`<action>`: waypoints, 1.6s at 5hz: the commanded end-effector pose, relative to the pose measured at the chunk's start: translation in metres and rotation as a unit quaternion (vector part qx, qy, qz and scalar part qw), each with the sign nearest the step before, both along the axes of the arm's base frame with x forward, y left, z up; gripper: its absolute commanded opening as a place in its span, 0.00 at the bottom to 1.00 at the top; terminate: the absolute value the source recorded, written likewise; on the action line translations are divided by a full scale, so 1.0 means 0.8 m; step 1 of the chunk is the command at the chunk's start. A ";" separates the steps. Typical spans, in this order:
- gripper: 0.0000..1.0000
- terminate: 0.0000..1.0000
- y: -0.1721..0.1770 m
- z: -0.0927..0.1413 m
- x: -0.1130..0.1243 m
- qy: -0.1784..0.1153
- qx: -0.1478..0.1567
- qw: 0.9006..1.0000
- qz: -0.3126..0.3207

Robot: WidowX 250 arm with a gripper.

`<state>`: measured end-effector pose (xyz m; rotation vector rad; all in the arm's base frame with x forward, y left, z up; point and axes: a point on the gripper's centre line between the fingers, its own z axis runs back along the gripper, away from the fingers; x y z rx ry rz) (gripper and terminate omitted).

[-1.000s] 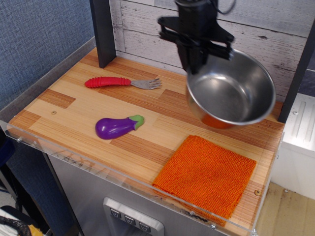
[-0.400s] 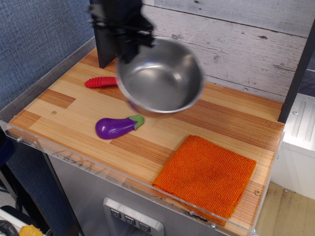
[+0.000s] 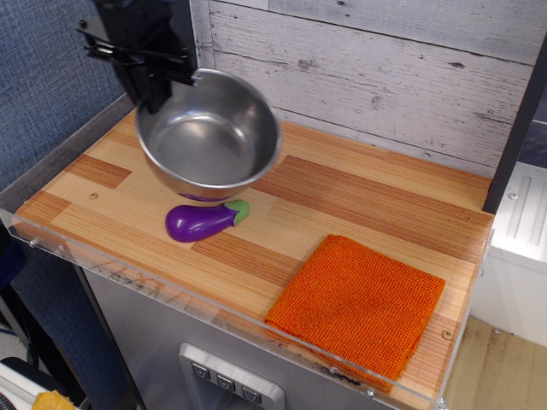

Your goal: Put the pot to the left of the eggplant.

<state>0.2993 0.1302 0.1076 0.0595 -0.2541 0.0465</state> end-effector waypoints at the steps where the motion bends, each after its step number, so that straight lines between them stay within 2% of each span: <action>1: 0.00 0.00 0.040 -0.007 -0.003 -0.001 0.004 0.999 0.032; 4: 0.00 0.00 0.065 -0.056 -0.027 0.049 -0.010 0.998 0.043; 5: 0.00 0.00 0.066 -0.068 -0.036 0.049 -0.019 0.997 0.054; 6: 1.00 0.00 0.062 -0.086 -0.047 0.015 -0.073 0.993 0.092; 8: 1.00 0.00 0.052 -0.082 -0.040 0.024 -0.064 0.995 0.076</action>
